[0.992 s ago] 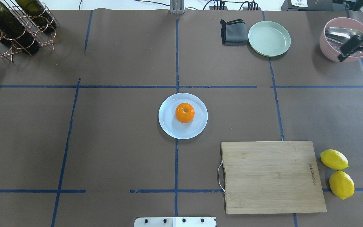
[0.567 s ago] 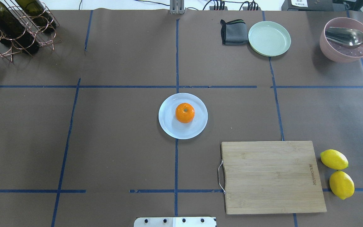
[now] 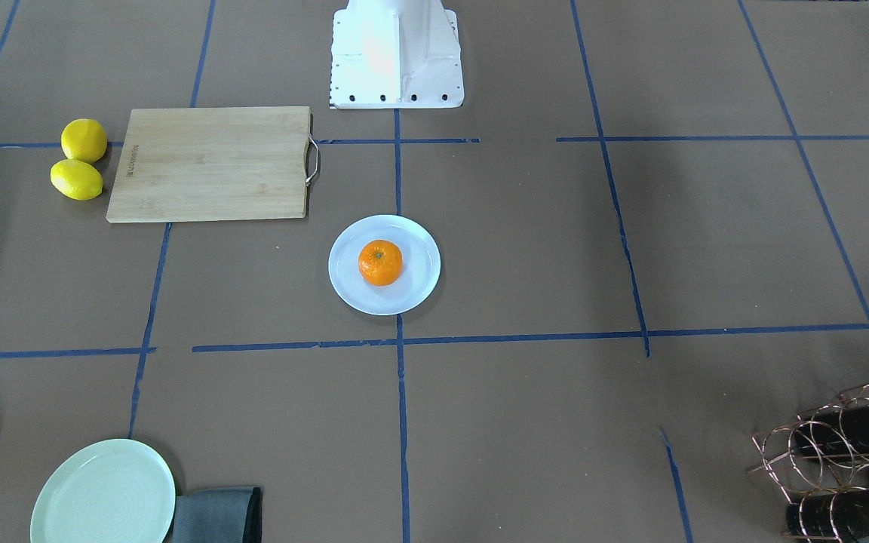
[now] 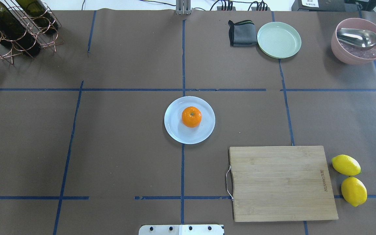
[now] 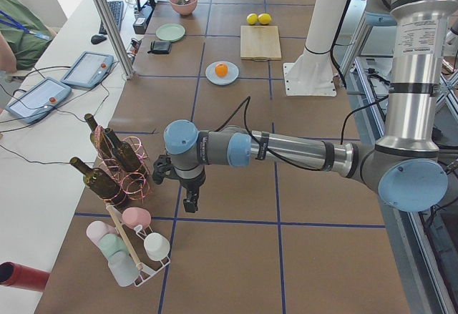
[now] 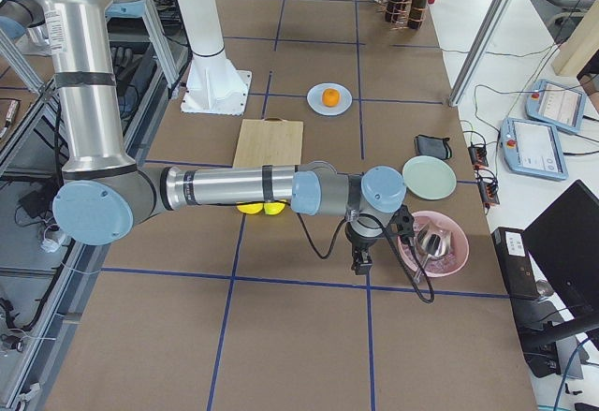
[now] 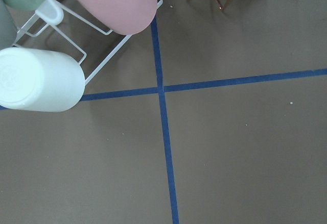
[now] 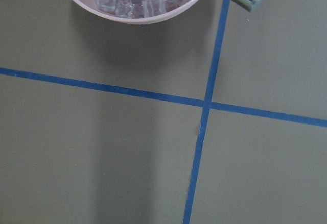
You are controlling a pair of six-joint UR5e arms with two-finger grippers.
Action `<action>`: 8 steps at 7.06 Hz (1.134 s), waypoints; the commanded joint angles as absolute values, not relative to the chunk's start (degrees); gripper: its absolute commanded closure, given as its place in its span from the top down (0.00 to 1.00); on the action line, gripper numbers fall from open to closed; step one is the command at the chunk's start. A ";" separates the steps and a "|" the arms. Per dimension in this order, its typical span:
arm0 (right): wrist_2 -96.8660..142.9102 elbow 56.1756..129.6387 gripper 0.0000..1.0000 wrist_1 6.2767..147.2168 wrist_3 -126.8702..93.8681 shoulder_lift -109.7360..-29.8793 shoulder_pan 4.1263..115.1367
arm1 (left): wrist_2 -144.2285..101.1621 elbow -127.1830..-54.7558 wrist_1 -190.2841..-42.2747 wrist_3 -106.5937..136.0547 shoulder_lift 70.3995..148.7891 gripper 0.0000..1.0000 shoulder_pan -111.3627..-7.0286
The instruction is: Pick orange to plate
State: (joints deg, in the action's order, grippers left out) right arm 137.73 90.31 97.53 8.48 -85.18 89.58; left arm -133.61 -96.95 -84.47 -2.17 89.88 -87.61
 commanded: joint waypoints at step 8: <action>138.08 92.72 1.00 96.59 3.60 -86.92 91.58 | -133.95 -96.94 -84.81 -1.67 86.66 1.00 -92.46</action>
